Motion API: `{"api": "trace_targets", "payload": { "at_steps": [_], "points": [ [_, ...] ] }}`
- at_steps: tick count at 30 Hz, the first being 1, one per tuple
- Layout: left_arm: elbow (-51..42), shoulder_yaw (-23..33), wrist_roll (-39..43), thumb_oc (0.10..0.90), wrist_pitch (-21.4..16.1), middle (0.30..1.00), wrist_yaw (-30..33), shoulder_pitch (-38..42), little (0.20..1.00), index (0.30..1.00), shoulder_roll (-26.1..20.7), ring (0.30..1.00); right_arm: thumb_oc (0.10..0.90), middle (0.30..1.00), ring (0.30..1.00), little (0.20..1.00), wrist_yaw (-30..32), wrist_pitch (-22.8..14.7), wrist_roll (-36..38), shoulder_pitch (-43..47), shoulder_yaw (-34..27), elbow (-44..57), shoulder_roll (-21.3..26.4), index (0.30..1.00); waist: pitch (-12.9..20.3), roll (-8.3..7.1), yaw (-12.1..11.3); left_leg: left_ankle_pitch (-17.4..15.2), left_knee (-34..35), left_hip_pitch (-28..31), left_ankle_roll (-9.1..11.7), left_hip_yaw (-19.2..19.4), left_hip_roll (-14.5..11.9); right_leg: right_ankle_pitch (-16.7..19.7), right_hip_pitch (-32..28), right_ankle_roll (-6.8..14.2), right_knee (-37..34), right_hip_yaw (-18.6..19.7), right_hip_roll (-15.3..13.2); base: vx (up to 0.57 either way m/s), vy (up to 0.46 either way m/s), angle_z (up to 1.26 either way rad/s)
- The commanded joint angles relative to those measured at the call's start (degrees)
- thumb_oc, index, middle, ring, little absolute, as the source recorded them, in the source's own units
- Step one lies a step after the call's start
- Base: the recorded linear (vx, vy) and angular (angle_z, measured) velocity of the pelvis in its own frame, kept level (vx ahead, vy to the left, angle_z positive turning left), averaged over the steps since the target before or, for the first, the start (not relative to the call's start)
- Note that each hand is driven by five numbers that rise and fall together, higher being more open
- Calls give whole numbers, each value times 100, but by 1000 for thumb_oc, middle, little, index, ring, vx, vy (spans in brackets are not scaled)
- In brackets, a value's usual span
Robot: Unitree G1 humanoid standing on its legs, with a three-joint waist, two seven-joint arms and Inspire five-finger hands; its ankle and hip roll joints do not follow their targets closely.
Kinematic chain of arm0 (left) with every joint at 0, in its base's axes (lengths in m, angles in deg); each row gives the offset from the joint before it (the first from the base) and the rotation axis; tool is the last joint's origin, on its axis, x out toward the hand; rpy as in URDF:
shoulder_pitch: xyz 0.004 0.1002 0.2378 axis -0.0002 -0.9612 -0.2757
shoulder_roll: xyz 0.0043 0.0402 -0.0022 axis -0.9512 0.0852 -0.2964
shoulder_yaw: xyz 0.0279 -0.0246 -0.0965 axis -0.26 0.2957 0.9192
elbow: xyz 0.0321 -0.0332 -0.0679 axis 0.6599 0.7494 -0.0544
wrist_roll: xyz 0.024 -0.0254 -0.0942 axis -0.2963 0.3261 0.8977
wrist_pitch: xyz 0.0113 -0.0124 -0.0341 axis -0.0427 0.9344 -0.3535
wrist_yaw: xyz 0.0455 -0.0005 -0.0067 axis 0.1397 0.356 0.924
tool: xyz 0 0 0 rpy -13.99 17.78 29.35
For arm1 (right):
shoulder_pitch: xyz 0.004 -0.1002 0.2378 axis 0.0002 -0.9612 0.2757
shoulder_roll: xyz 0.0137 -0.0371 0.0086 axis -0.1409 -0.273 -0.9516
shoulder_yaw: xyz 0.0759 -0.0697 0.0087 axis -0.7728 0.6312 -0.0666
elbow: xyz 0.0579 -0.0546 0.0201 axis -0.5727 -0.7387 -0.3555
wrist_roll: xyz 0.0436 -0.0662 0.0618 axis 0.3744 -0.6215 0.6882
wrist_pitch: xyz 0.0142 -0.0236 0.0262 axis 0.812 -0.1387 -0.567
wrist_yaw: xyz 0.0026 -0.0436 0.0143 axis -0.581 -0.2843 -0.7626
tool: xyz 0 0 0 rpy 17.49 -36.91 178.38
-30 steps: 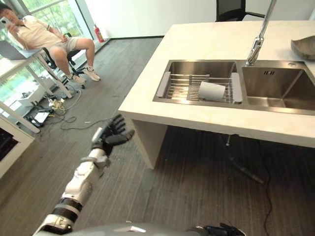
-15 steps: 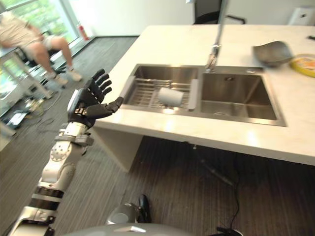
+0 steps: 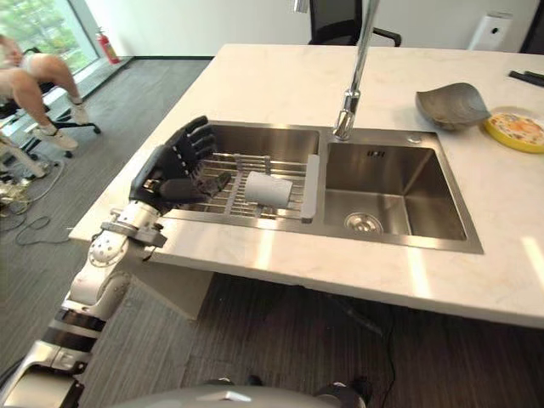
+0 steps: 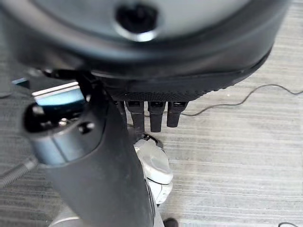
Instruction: Place the dishes in the dishwasher.
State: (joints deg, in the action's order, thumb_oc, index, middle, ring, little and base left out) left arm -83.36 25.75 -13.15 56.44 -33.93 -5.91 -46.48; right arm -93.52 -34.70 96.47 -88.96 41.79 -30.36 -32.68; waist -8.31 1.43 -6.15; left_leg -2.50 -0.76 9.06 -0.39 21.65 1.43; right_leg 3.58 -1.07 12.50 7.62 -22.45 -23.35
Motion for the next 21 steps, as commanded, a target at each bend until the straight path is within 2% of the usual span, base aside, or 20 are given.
{"api": "trace_targets", "payload": {
  "at_steps": [1, 6, 8, 10, 15, 17, 21],
  "points": [
    [-604, 422, 23, 800, -525, 900, -96, 591, 900, 900, 0, 900, 800, 900, 900, 900, -133, -36, -131, 90, 58, 50, -3, 900, 334, 49, -137, -175, -987, -416, 511, 529, -807, -343, -656, 0, -548, -411, 410, 85, -430, -13],
    [-422, 459, -52, 800, -512, 900, -85, 601, 900, 900, 15, 900, 800, 900, 900, 900, -83, -114, -208, 91, 298, 183, 74, 900, 271, 27, -99, 418, -1245, -500, 977, 237, -1307, -478, -1165, -280, -1214, -644, 1127, 65, -352, -6],
    [-405, 482, -68, 800, -492, 900, -77, 591, 900, 900, 20, 900, 800, 900, 900, 900, -53, -127, -168, 94, 284, 180, 109, 900, 257, 50, -69, 509, -1217, -480, 1030, 188, -1368, -541, -1183, -334, -1228, -664, 1225, 31, -193, -6],
    [-209, 476, -109, 800, -444, 900, -89, 598, 900, 900, 56, 900, 800, 900, 900, 900, -64, -114, -7, 46, 196, 102, 174, 900, 246, 106, -8, 820, -1072, -417, 1181, 130, -1538, -692, -1263, -456, -1261, -735, 1433, 39, -181, -1],
    [151, 362, -609, 800, -460, 900, 11, 766, 900, 900, -73, 900, 800, 900, 900, 900, -98, -102, 85, -25, 136, 39, 279, 900, 247, 165, 88, 1082, -752, -328, 1298, 85, -1594, -758, -1305, -515, -1262, -899, 1547, 9, -54, 18],
    [171, 361, -765, 800, -491, 900, 73, 808, 900, 900, -134, 900, 800, 900, 900, 900, -100, -111, 98, -18, 130, 39, 278, 900, 250, 163, 98, 1079, -703, -324, 1294, 76, -1571, -744, -1305, -503, -1262, -915, 1544, 1, 6, 20],
    [117, 276, -1694, 800, -557, 900, 178, 963, 900, 900, -582, 900, 800, 900, 900, 900, -162, -129, 156, -53, 36, 10, 302, 900, 311, 189, 153, 941, -475, -249, 1249, 109, -1433, -669, -1291, -440, -1258, -913, 1506, 22, 55, 18]
  ]
}}
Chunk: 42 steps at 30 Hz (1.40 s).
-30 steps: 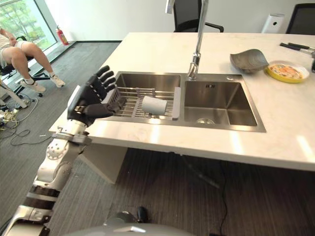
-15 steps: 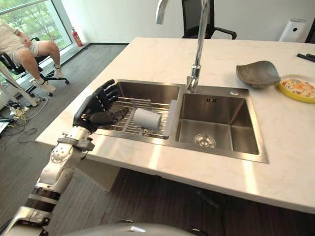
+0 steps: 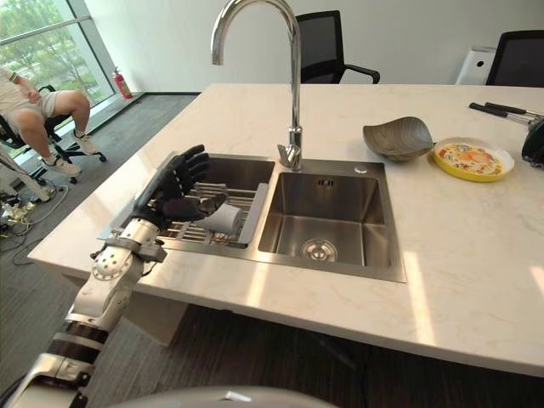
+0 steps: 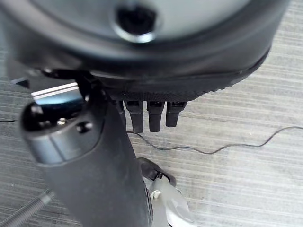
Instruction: Place the dishes in the dishwasher.
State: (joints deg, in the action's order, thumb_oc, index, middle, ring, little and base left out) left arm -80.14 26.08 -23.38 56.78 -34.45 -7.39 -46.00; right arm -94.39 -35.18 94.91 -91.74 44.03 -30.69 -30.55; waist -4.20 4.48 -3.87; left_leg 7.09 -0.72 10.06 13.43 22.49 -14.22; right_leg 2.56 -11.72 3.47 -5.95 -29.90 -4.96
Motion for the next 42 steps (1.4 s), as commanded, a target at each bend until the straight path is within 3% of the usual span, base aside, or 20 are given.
{"api": "trace_targets", "payload": {
  "at_steps": [1, 3, 6, 9, 15, 23, 28, 38, 39, 42],
  "points": [
    [-223, 118, -1274, 800, -607, 900, 271, 1236, 900, 900, -930, 900, 800, 900, 900, 900, -133, -78, 344, 213, -260, 15, 119, 900, -64, -104, -41, -120, -385, -301, -177, 60, 203, -521, -223, 500, 109, -148, -373, 31, 75, 6],
    [-215, 104, -1291, 800, -609, 900, 282, 1249, 900, 900, -929, 900, 800, 900, 900, 900, -135, -78, 344, 213, -264, 14, 111, 900, -66, -113, -48, -123, -381, -297, -183, 63, 210, -518, -223, 505, 108, -146, -379, 23, 61, 3],
    [26, -522, -2301, 800, -577, 900, 191, 1748, 900, 900, -1523, 900, 800, 900, 900, 900, -230, -23, 348, 269, -401, -159, 325, 900, 12, -104, 4, -339, -232, -230, -297, 102, 402, -386, -213, 599, 138, -130, -519, 49, 109, 6],
    [46, -548, -2309, 800, -579, 900, 197, 1781, 900, 900, -1518, 900, 800, 900, 900, 900, -234, -28, 348, 276, -412, -170, 318, 900, 9, -111, -7, -341, -230, -232, -302, 101, 407, -384, -211, 604, 138, -132, -524, 18, 25, 6],
    [838, -1948, -3703, 800, -742, 900, 317, 2890, 900, 900, -2052, 900, 800, 900, 900, 900, -172, 49, 256, 479, -532, -405, 572, 900, 115, -116, 154, -633, -13, -89, -510, 178, 691, -196, -92, 771, 228, -17, -789, 52, 119, -3],
    [1212, -2532, -4406, 800, -801, 900, 522, 3318, 900, 900, -2249, 900, 800, 900, 900, 900, -148, 60, 286, 428, -598, -485, 594, 900, 162, -144, 252, -682, 124, -46, -593, 282, 814, -92, 27, 866, 259, 90, -888, 13, 58, -17],
    [1870, -3391, -5299, 800, -710, 900, 652, 4108, 900, 900, -2239, 900, 800, 900, 900, 900, -128, 85, 176, 506, -560, -655, 711, 900, 161, -167, 359, -723, 241, -10, -687, 350, 930, 25, 202, 952, 277, 243, -956, 4, 62, -11],
    [2609, -3538, -5543, 800, -547, 900, 703, 4095, 900, 900, -1868, 900, 800, 900, 900, 900, -158, 95, 125, 668, -565, -735, 1035, 900, 112, -215, 393, -727, 314, -2, -731, 395, 987, 102, 257, 1009, 237, 253, -1013, 5, 19, -9],
    [2655, -3350, -5562, 800, -440, 900, 530, 3874, 900, 900, -1915, 900, 800, 900, 900, 900, -274, 63, 392, 747, -670, -310, 1122, 900, 151, -237, 413, -725, 331, -1, -729, 387, 986, 112, 242, 1007, 232, 253, -1016, 19, 4, -4],
    [2964, -3192, -5624, 800, -246, 900, 570, 3835, 900, 900, -1884, 900, 800, 900, 900, 900, -186, -11, 269, 540, -653, -275, 1004, 900, 157, -236, 463, -727, 325, 1, -736, 404, 981, 112, 247, 998, 242, 249, -1018, 8, 1, -5]
  ]
}}
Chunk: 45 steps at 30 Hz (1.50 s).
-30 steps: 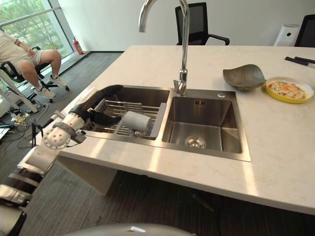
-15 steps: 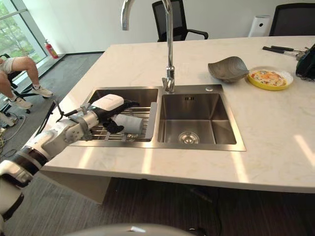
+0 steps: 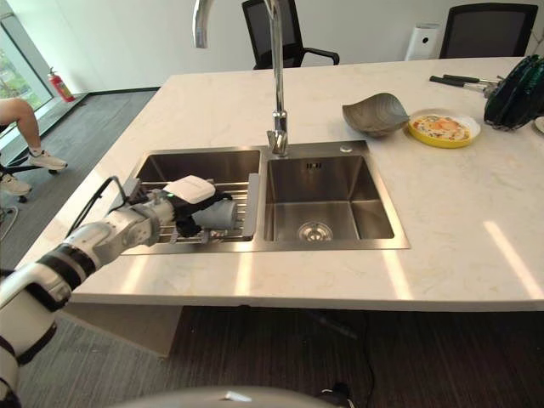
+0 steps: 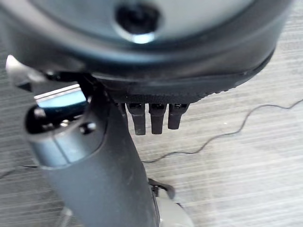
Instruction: Place the dishes in the dishwasher.
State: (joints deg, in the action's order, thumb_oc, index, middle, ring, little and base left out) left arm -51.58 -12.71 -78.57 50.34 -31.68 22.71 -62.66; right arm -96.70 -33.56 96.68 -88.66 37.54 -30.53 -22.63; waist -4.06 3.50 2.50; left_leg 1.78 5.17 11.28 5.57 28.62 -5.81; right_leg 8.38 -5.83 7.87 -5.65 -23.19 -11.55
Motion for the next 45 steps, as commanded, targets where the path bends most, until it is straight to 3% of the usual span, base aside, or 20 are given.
{"api": "trace_targets", "payload": {
  "at_steps": [1, 9, 19, 26, 28, 29, 32, 38, 45],
  "points": [
    [108, 687, -105, 800, 398, 900, 293, 825, 900, 900, -218, 900, 800, 900, 900, 900, 45, -173, 93, 231, -5, -291, 212, 900, 143, -139, -173, -196, -264, -121, 50, -209, 140, -471, -342, 558, 211, -422, -359, 0, 0, 0],
    [1312, 868, -207, 800, 837, 900, 404, 1042, 900, 900, 34, 900, 800, 900, 900, 900, 69, -151, 98, 99, -23, -212, 168, 900, 42, -179, -95, -220, -276, -135, 18, -172, 145, -490, -298, 546, 252, -389, -363, -2, 1, -1],
    [1416, 592, -141, 800, 805, 900, 256, 1199, 900, 900, 249, 900, 800, 900, 900, 900, 122, -141, 114, 131, 220, -147, -161, 900, -23, -228, -87, -258, -272, -147, -38, -162, 169, -476, -262, 551, 271, -358, -385, -1, 2, -1],
    [2244, 433, 129, 800, 884, 900, -34, 1202, 900, 900, 637, 900, 800, 900, 900, 900, 154, -108, 104, 229, 373, -143, -251, 900, -57, -246, -49, -254, -270, -141, -54, -149, 171, -472, -241, 536, 281, -336, -373, 0, 0, 0],
    [2547, 432, 242, 431, 929, 347, -113, 1207, 347, 347, 766, 347, 800, 900, 900, 900, 142, -86, 106, 282, 442, -161, -289, 900, -70, -262, -45, -247, -262, -143, -57, -139, 170, -464, -224, 533, 271, -319, -363, 0, 0, 0],
    [2689, 466, 323, 400, 949, 300, -128, 1219, 300, 300, 816, 300, 800, 900, 900, 900, 134, -81, 105, 296, 472, -161, -311, 900, -72, -268, -43, -243, -256, -149, -58, -133, 169, -460, -213, 532, 269, -312, -363, -6, 8, -3],
    [2983, 501, 387, 400, 1000, 300, -177, 1237, 300, 300, 932, 300, 800, 900, 900, 900, 126, -56, 106, 386, 573, -168, -377, 900, -90, -298, -48, -236, -247, -162, -61, -126, 166, -448, -183, 536, 262, -295, -355, -2, 2, -1],
    [2668, 465, 311, 400, 928, 300, -101, 1218, 300, 300, 826, 300, 800, 900, 900, 900, 125, -96, 79, 362, 661, -123, -463, 900, -111, -314, -83, -216, -241, -176, -54, -118, 140, -445, -176, 527, 246, -281, -331, -5, -6, -1],
    [846, 1107, 907, 400, 750, 300, 170, 747, 300, 300, 264, 300, 800, 900, 900, 900, 83, -131, 241, 245, 519, -31, -583, 900, -113, -296, -320, -189, -343, -162, 42, -243, -19, -582, -345, 444, 197, -450, -216, -13, -80, -1]
  ]
}}
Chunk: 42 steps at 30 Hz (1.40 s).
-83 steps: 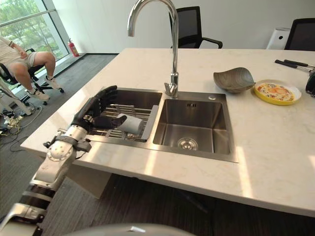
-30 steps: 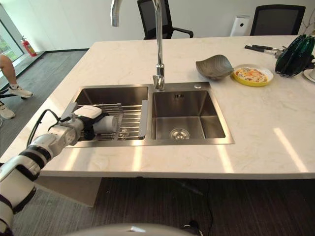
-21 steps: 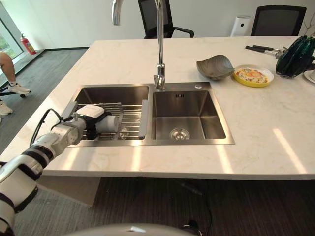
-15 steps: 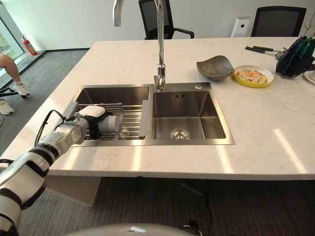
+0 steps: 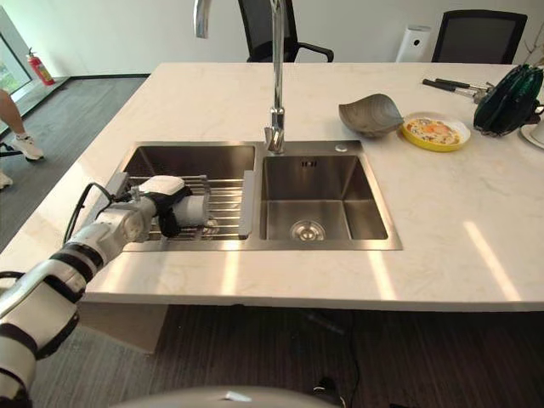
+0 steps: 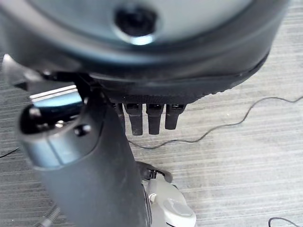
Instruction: Place the dishes in the dishwasher.
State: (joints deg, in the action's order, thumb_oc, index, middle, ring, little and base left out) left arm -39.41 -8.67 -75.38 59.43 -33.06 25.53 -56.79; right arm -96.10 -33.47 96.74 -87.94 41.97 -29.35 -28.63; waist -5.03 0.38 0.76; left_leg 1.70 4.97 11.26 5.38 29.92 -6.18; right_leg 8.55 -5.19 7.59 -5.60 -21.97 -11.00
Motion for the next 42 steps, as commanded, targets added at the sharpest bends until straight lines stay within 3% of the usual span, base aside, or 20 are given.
{"api": "trace_targets", "payload": {
  "at_steps": [1, 3, 7, 9, 10, 11, 13, 15, 16, 18, 19, 23, 26, 29, 34, 36, 37, 40, 41, 42],
  "points": [
    [-868, 1082, 935, 400, -281, 300, 541, 319, 300, 300, -438, 300, 800, 900, 900, 900, 30, -163, 285, 137, 18, -125, -28, 900, 8, 25, -236, -182, -381, -163, 96, -448, -33, -654, -458, 440, 194, -600, -242, 4, -109, 0],
    [-1179, 1376, 1176, 400, -312, 300, 688, 169, 300, 300, -491, 300, 800, 900, 900, 900, 44, -178, 324, 144, -6, -98, -60, 900, 19, 35, -287, -180, -427, -172, 117, -492, -61, -683, -485, 420, 192, -621, -225, -1, -104, 6],
    [-2864, 3176, 2908, 400, -656, 300, 997, -960, 300, 300, -329, 300, 800, 900, 900, 900, 112, -160, 424, 66, -113, -68, -265, 900, 19, 108, -487, -149, -835, -301, 269, -684, -283, -925, -648, 244, 183, -713, -90, -17, -197, 19],
    [-3406, 3586, 3091, 400, -775, 300, 1002, -1267, 300, 300, -355, 300, 800, 900, 900, 900, 72, -159, 450, -19, -183, -102, -318, 900, 12, 143, -515, -107, -1000, -358, 336, -752, -360, -994, -699, 177, 164, -727, -25, -7, -242, 27],
    [-4896, 4865, 3138, 400, -1097, 300, 1074, -2362, 300, 300, -493, 300, 800, 900, 900, 900, -5, -152, 439, -247, -390, -156, -521, 900, -16, 182, -819, 87, -1373, -473, 519, -937, -536, -1170, -849, 41, 95, -759, 152, -4, -345, 27],
    [-5264, 5365, 3285, 400, -1159, 300, 1076, -2866, 300, 300, -407, 300, 800, 900, 900, 900, -15, -142, 392, -276, -398, -168, -532, 900, -3, 215, -879, 142, -1525, -529, 571, -1012, -580, -1241, -875, -14, 83, -733, 211, -4, -343, 13],
    [-5390, 5507, 3304, 400, -1126, 300, 1036, -3037, 300, 300, -369, 300, 800, 900, 900, 900, -15, -141, 386, -279, -340, -166, -496, 900, 21, 242, -820, 133, -1559, -547, 587, -1017, -602, -1252, -870, -28, 85, -729, 227, -37, -153, 0],
    [-5788, 6417, 4168, 400, -1359, 300, 910, -3992, 300, 300, 106, 300, 800, 900, 900, 900, -125, -116, 233, -293, -180, -84, -535, 900, -44, 325, -1225, 582, -2140, -878, 679, -1244, -748, -1335, -897, -201, 60, -804, 355, -105, -382, 14],
    [-5962, 6661, 4691, 400, -1411, 300, 795, -4424, 300, 300, 449, 300, 800, 900, 900, 900, -115, -148, 136, -242, 13, 74, -606, 900, -103, 411, -1519, 1176, -2329, -1121, 893, -1540, -941, -1421, -924, -323, 60, -916, 453, -71, -258, -4],
    [-5984, 6686, 4704, 400, -1403, 300, 781, -4455, 300, 300, 463, 300, 800, 900, 900, 900, -114, -147, 135, -247, 25, 78, -597, 900, -87, 414, -1479, 1199, -2322, -1148, 898, -1575, -940, -1424, -917, -333, 60, -944, 462, -56, -152, 32],
    [-5981, 6814, 4946, 400, -1430, 300, 763, -4859, 300, 300, 687, 300, 800, 900, 900, 900, -71, -215, 66, -245, 123, 280, -650, 900, -78, 432, -1789, 1561, -1938, -1161, 962, -1634, -1160, -1557, -939, -367, 60, -1109, 522, -135, -197, 63],
    [-6071, 7122, 4691, 400, -1360, 300, 1095, -5342, 300, 300, 1000, 300, 800, 900, 900, 900, 1, -227, 128, -392, 79, 431, -785, 900, -173, 306, -1984, 1932, -1041, -1179, 952, -853, -1825, -1638, -969, -504, 60, -1835, 587, -296, -132, 176],
    [-6351, 7347, 4441, 400, -1323, 300, 1167, -5544, 300, 300, 1068, 300, 800, 900, 900, 900, 2, -214, 152, -460, 90, 488, -875, 900, -199, 206, -1999, 1616, -1196, -1070, 913, -918, -1761, -1578, -789, -596, 85, -2124, 539, -339, 42, 175],
    [-6538, 7031, 4234, 400, -1344, 300, 1089, -5216, 300, 300, 855, 300, 800, 900, 900, 900, 125, -252, 42, -414, 94, 537, -811, 900, -63, -47, -1605, 841, -1433, -543, 842, -249, -1717, -1491, -570, -715, 101, -2811, 328, -340, 149, 120],
    [-6576, 6036, 4173, 400, -1283, 300, 849, -4525, 300, 300, 649, 300, 800, 900, 900, 900, 388, -378, 219, -247, 5, 997, -723, 900, 82, -73, -859, 560, -1251, -292, 749, -3, -1724, -1270, -371, -684, 121, -3035, 23, -161, 300, 228],
    [-6550, 5991, 4154, 400, -1282, 300, 864, -4479, 300, 300, 653, 300, 800, 900, 900, 900, 396, -370, 230, -260, -20, 1013, -718, 900, 94, -69, -814, 568, -1218, -334, 725, -74, -1694, -1243, -381, -654, 120, -3112, 3, -72, 459, 196],
    [-6659, 5820, 3398, 400, -1206, 300, 875, -4300, 300, 300, 360, 300, 800, 900, 900, 900, 567, -435, 339, -68, -25, 1064, -753, 900, 199, 70, -738, 273, -597, -376, 649, 26, -1603, -864, -321, -391, 142, -3239, -320, -53, 627, 93],
    [-6644, 5794, 3359, 400, -1202, 300, 900, -4263, 300, 300, 354, 300, 800, 900, 900, 900, 576, -437, 344, -46, -32, 1051, -767, 900, 211, 30, -674, 263, -526, -401, 579, -29, -1499, -772, -331, -305, 140, -3317, -407, 7, 452, 89],
    [-6759, 5933, 3253, 400, -1155, 300, 905, -4254, 300, 300, 248, 300, 800, 900, 900, 900, 623, -484, 327, -30, -102, 1443, -787, 900, 108, -28, -698, -12, -296, -609, 286, -401, -964, -399, -412, 29, 424, -3386, -948, 77, 824, 50],
    [-6785, 5975, 3247, 400, -1171, 300, 911, -4308, 300, 300, 256, 300, 800, 900, 900, 900, 598, -535, 356, 36, -119, 1622, -844, 900, 77, -19, -724, -64, -232, -656, 212, -466, -838, -251, -474, 177, 584, -3428, -1163, 222, 1166, 68]
  ]
}}
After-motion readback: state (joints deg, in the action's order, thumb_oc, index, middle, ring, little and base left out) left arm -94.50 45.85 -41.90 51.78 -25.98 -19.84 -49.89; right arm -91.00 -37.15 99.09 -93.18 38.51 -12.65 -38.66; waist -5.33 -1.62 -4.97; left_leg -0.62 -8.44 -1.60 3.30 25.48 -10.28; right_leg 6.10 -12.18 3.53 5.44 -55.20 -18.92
